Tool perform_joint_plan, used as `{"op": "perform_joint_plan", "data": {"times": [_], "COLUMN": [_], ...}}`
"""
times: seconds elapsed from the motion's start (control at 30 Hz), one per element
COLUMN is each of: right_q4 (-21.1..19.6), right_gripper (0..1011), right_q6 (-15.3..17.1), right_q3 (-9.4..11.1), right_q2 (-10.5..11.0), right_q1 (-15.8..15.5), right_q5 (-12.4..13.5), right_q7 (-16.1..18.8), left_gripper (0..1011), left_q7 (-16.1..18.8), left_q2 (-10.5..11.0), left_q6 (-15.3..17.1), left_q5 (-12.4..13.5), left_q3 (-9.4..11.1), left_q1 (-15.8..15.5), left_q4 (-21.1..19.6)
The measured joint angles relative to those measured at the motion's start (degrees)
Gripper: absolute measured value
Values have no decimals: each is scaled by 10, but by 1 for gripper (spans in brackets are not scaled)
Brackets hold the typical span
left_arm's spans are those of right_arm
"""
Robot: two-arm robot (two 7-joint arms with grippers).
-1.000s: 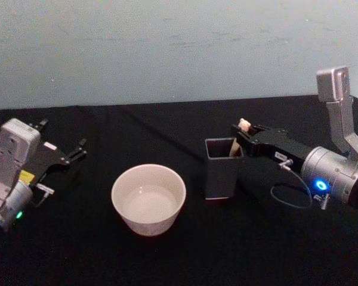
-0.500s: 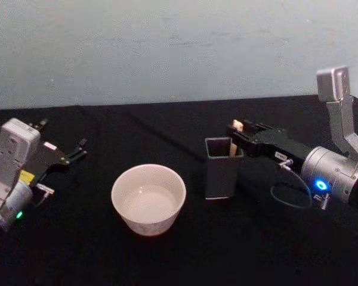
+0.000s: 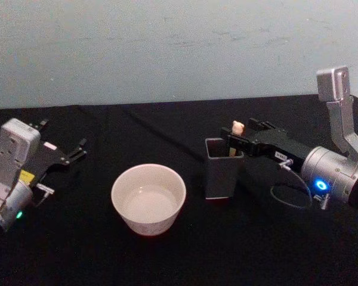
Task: Pick up the stirring spoon with one hand, stir inside the cup, then place it back in its original position.
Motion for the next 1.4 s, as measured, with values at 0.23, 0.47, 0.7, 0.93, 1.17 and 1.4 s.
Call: {"op": "perform_joint_plan", "data": {"times": [0.23, 0.47, 0.7, 0.93, 1.17, 1.4], "right_q4": [-2, -11, -1, 60, 94, 105], "right_gripper": [1000, 1000, 1000, 1000, 1000, 1000], "right_q6": [-6, -52, -132, -151, -133, -104], "right_q3": [2, 26, 47, 28, 14, 11], "right_q2": [-2, -28, -68, -79, -81, -81], "right_q1": [-1, -10, -10, 0, -9, -24], "right_q5": [-3, -22, -98, -203, -234, -243], "right_q7": [-6, -39, -127, -193, -200, -188], "left_gripper": [1001, 1001, 1001, 1001, 1001, 1001], "left_q7": [0, 0, 0, 0, 0, 0], "left_q2": [0, 0, 0, 0, 0, 0], "left_q6": [0, 0, 0, 0, 0, 0], "left_q5": [0, 0, 0, 0, 0, 0], "left_q3": [0, 0, 0, 0, 0, 0], "left_q1": [0, 0, 0, 0, 0, 0], "left_q4": [0, 0, 0, 0, 0, 0]}}
